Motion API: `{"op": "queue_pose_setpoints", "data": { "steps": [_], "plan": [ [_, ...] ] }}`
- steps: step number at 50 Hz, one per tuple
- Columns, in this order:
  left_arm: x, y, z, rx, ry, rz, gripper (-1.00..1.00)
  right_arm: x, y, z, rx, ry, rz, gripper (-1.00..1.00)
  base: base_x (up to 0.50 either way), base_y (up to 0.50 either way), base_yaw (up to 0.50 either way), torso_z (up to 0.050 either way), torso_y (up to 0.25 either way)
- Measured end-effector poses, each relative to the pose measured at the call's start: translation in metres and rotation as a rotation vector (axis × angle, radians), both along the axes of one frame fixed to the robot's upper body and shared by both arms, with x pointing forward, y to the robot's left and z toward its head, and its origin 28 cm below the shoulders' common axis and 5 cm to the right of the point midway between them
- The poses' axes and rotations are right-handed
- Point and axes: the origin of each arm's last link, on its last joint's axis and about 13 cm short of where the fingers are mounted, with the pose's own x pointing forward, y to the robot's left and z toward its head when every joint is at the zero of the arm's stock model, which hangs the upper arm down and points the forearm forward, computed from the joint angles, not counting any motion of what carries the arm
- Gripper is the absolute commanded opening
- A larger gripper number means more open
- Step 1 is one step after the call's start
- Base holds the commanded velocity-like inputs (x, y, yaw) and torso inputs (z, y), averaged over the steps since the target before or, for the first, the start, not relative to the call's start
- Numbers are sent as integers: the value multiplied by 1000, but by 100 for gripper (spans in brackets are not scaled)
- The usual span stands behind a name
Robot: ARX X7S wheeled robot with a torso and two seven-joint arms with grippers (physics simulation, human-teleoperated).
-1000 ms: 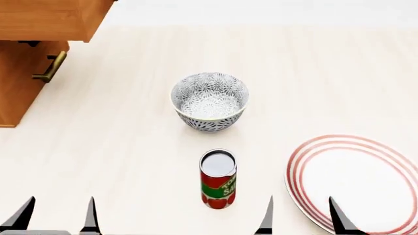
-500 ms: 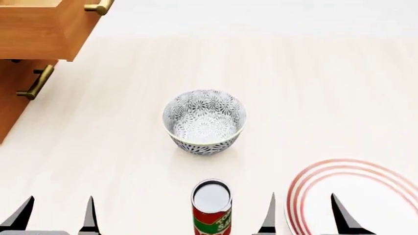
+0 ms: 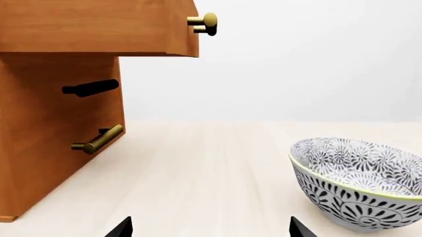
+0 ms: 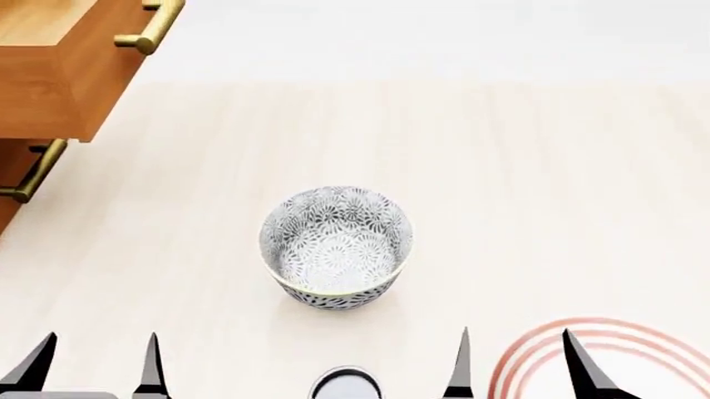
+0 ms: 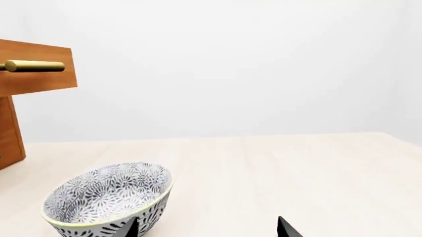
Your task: Put the bowl on the plate.
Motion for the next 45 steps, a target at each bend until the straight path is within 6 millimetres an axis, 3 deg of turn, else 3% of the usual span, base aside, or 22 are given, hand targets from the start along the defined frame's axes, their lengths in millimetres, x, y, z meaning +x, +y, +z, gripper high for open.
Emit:
{"op": "queue_pose_setpoints", "data": {
  "steps": [14, 32, 45],
  "plan": [
    [0, 1, 0, 2, -2, 5, 100, 0, 0, 1, 9, 10, 7, 100, 198, -26, 0, 0, 0],
    [-1, 2, 2, 3, -5, 10, 100, 0, -1, 1, 16, 39, -7, 100, 10, 0, 0, 0, 0],
    [-2, 5, 2, 1, -6, 21, 100, 7, -3, 19, -2, 100, 10, 100, 0, 0, 0, 0, 0]
  ]
}}
